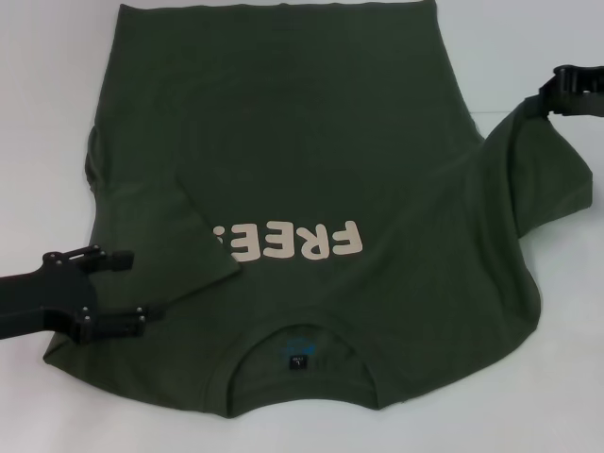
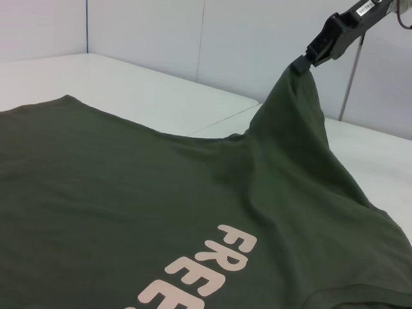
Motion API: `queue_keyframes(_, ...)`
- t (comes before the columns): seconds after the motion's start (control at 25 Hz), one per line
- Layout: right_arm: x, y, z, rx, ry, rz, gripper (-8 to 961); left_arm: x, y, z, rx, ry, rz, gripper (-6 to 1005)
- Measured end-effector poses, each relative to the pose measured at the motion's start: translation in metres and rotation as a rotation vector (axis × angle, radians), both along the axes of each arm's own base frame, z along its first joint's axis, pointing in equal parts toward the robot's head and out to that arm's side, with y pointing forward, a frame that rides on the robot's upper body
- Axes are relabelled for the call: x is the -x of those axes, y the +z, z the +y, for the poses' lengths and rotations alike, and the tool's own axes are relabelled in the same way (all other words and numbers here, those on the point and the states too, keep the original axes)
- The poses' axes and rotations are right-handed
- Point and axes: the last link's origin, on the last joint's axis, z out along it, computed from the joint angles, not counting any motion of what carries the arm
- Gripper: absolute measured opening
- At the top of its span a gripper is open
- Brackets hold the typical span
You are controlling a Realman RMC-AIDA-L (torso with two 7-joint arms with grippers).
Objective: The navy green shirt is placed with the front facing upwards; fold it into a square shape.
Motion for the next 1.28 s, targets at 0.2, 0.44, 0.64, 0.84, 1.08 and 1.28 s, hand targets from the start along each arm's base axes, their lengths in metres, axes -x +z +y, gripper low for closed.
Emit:
queue_keyframes(0.2,0.013,-0.010,0.001,0.046,0.021,-0.007,3,0.000,0.000,0.000,0.001,0.001,-0.001,885)
queue_keyframes(0.44,0.027,-0.025,0.006,0.080,0.028,-0.038,3,0.001,-0.001,-0.001,0.003,0.003,-0.002,885)
queue_keyframes(0.64,0.040,-0.044,0.010,0.101,0.056,-0.040,10,0.001,-0.001,-0.001,0.002,0.005,-0.003,885)
queue_keyframes(0.84,0.053,-0.061,0.016,0.111,0.075,-0.035,50,0.001,-0.001,-0.001,0.004,0.005,-0.004,885)
queue_keyframes(1.08,0.060,-0.072,0.018,0.124,0.084,-0.032,99,0.001,-0.002,-0.002,0.005,0.007,-0.005,885)
queue_keyframes(1.28,0.062,-0.076,0.016,0.135,0.100,-0.038,139,0.002,-0.002,-0.003,0.006,0.009,-0.005,885)
